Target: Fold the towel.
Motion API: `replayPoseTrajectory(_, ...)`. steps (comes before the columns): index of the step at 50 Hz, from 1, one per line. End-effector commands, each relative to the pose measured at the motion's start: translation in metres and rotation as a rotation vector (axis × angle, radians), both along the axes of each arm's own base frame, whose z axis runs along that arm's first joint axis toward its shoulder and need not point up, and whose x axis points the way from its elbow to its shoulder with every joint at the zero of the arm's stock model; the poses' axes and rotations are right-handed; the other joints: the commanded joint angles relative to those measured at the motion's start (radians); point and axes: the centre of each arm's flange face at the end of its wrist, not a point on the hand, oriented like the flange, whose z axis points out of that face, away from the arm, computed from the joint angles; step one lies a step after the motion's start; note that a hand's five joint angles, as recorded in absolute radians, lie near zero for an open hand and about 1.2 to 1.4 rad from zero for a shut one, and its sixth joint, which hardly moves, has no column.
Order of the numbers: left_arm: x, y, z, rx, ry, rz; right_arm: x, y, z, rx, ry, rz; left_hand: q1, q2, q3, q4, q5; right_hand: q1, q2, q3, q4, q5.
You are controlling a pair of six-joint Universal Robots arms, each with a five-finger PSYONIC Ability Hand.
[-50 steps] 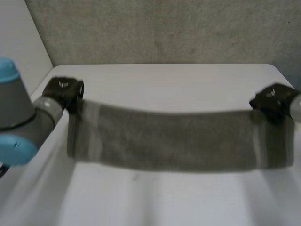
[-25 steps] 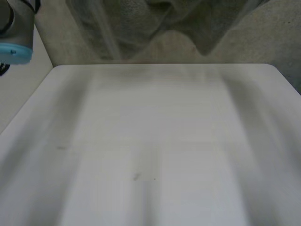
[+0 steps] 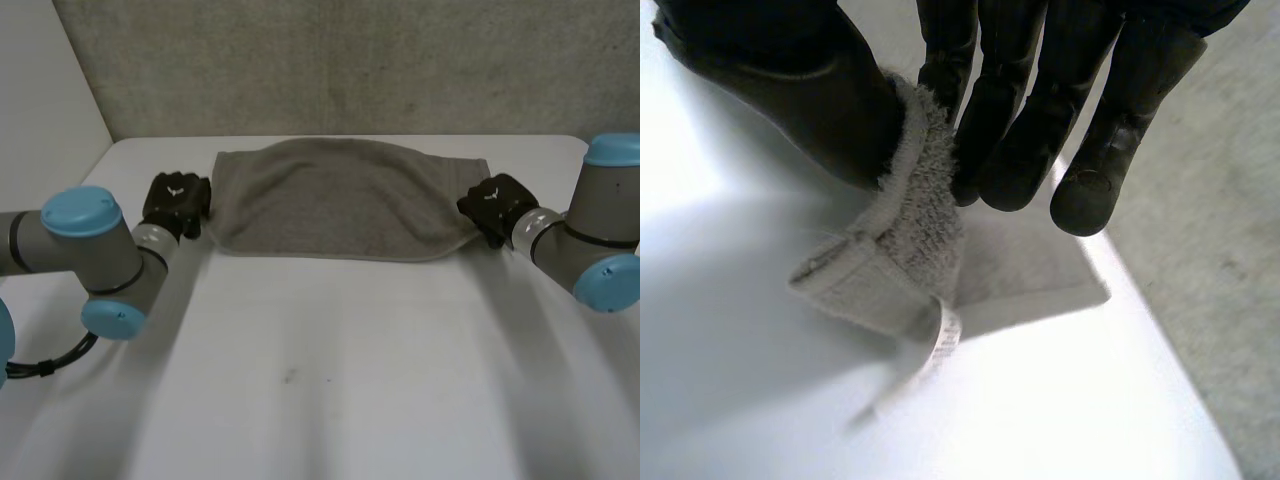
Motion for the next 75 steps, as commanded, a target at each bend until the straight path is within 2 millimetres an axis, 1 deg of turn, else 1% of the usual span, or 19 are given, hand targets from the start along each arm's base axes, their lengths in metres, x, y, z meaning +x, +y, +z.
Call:
replayPoseTrajectory(1, 0.008, 0.019, 0.014, 0.028, -0.062, -0.001, -0.012, 0.018, 0.022, 0.009, 0.019, -0.034, 0.188, 0.178, 0.179, 0.176, 0.186, 0.062, 0.06, 0.06, 0.054, 0.043)
replayPoseTrajectory(6, 0.026, 0.043, 0.033, 0.058, -0.067, 0.022, -0.023, 0.05, 0.044, 0.046, 0.043, -0.038, 0.188, 0.178, 0.179, 0.176, 0.186, 0.062, 0.06, 0.06, 0.054, 0.043)
replayPoseTrajectory(8, 0.036, 0.053, 0.043, 0.06, -0.065, 0.04, -0.033, 0.08, 0.056, 0.094, 0.087, -0.031, 0.188, 0.178, 0.179, 0.176, 0.186, 0.062, 0.06, 0.06, 0.054, 0.043)
replayPoseTrajectory(11, 0.057, 0.077, 0.053, 0.077, -0.071, 0.079, -0.039, 0.096, 0.059, 0.13, 0.121, -0.013, 0.188, 0.178, 0.179, 0.176, 0.186, 0.062, 0.06, 0.06, 0.054, 0.043)
replayPoseTrajectory(16, 0.077, 0.134, 0.07, 0.094, -0.068, 0.06, -0.067, 0.156, 0.065, 0.272, 0.294, 0.056, 0.188, 0.178, 0.179, 0.176, 0.186, 0.062, 0.06, 0.06, 0.054, 0.043)
replayPoseTrajectory(20, 0.084, 0.152, 0.078, 0.095, -0.06, 0.023, -0.078, 0.169, 0.078, 0.259, 0.341, 0.085, 0.188, 0.178, 0.179, 0.176, 0.186, 0.062, 0.06, 0.06, 0.054, 0.043)
replayPoseTrajectory(27, 0.093, 0.145, 0.082, 0.095, -0.051, -0.006, -0.084, 0.138, 0.087, 0.148, 0.233, 0.02, 0.188, 0.178, 0.179, 0.176, 0.186, 0.062, 0.06, 0.06, 0.054, 0.043)
replayPoseTrajectory(32, 0.064, 0.102, 0.066, 0.122, -0.078, -0.021, -0.074, 0.087, 0.063, 0.167, 0.163, -0.019, 0.188, 0.178, 0.179, 0.176, 0.186, 0.062, 0.06, 0.06, 0.054, 0.043)
replayPoseTrajectory(35, 0.055, 0.089, 0.061, 0.122, -0.09, 0.006, -0.064, 0.078, 0.056, 0.175, 0.163, -0.016, 0.188, 0.178, 0.179, 0.176, 0.186, 0.062, 0.06, 0.06, 0.054, 0.043)
replayPoseTrajectory(37, 0.052, 0.054, 0.055, 0.106, -0.096, 0.081, -0.051, 0.056, 0.042, 0.177, 0.16, -0.037, 0.188, 0.178, 0.179, 0.176, 0.186, 0.062, 0.06, 0.06, 0.054, 0.043)
replayPoseTrajectory(40, 0.044, 0.028, 0.049, 0.092, -0.092, 0.094, -0.043, 0.035, 0.033, 0.164, 0.137, -0.07, 0.188, 0.178, 0.179, 0.176, 0.186, 0.062, 0.06, 0.06, 0.054, 0.043)
replayPoseTrajectory(43, 0.041, 0.015, 0.049, 0.081, -0.09, 0.094, -0.04, 0.024, 0.027, 0.153, 0.117, -0.086, 0.188, 0.178, 0.179, 0.176, 0.186, 0.062, 0.06, 0.06, 0.054, 0.043)
replayPoseTrajectory(48, 0.008, -0.016, 0.037, 0.074, -0.086, 0.054, -0.024, -0.012, 0.011, 0.058, 0.083, -0.139, 0.188, 0.178, 0.179, 0.176, 0.186, 0.062, 0.06, 0.06, 0.054, 0.043)
replayPoseTrajectory(56, -0.002, -0.049, 0.017, 0.073, -0.099, 0.099, -0.02, -0.04, -0.001, -0.023, 0.08, -0.191, 0.188, 0.178, 0.179, 0.176, 0.186, 0.062, 0.06, 0.06, 0.054, 0.043)
replayPoseTrajectory(68, -0.014, -0.071, 0.005, 0.024, -0.085, 0.094, -0.016, -0.063, -0.013, -0.09, 0.075, -0.218, 0.188, 0.178, 0.179, 0.176, 0.186, 0.062, 0.06, 0.06, 0.054, 0.043)
replayPoseTrajectory(70, -0.016, -0.072, 0.003, 0.017, -0.081, 0.092, -0.018, -0.068, -0.016, -0.104, 0.083, -0.244, 0.188, 0.178, 0.179, 0.176, 0.186, -1.16, -1.161, -1.162, -1.168, -1.179)
replayPoseTrajectory(71, -0.016, -0.072, 0.003, 0.017, -0.081, 0.092, -0.018, -0.068, -0.016, -0.104, 0.083, -0.244, 0.188, 0.178, 0.179, 0.176, 0.186, -1.16, -1.161, -1.162, -1.168, -1.179)
replayPoseTrajectory(72, -0.019, -0.07, 0.002, 0.019, -0.082, 0.085, -0.018, -0.07, -0.017, -0.111, 0.087, -0.26, -0.716, -0.726, -0.724, -0.727, -0.718, -1.16, -1.161, -1.162, -1.168, -1.179)
replayPoseTrajectory(75, -0.029, -0.064, 0.005, 0.015, -0.078, 0.066, -0.009, -0.067, -0.011, -0.132, 0.086, -0.259, -0.95, -0.961, -0.959, -0.962, -0.952, -1.16, -1.161, -1.162, -1.168, -1.179)
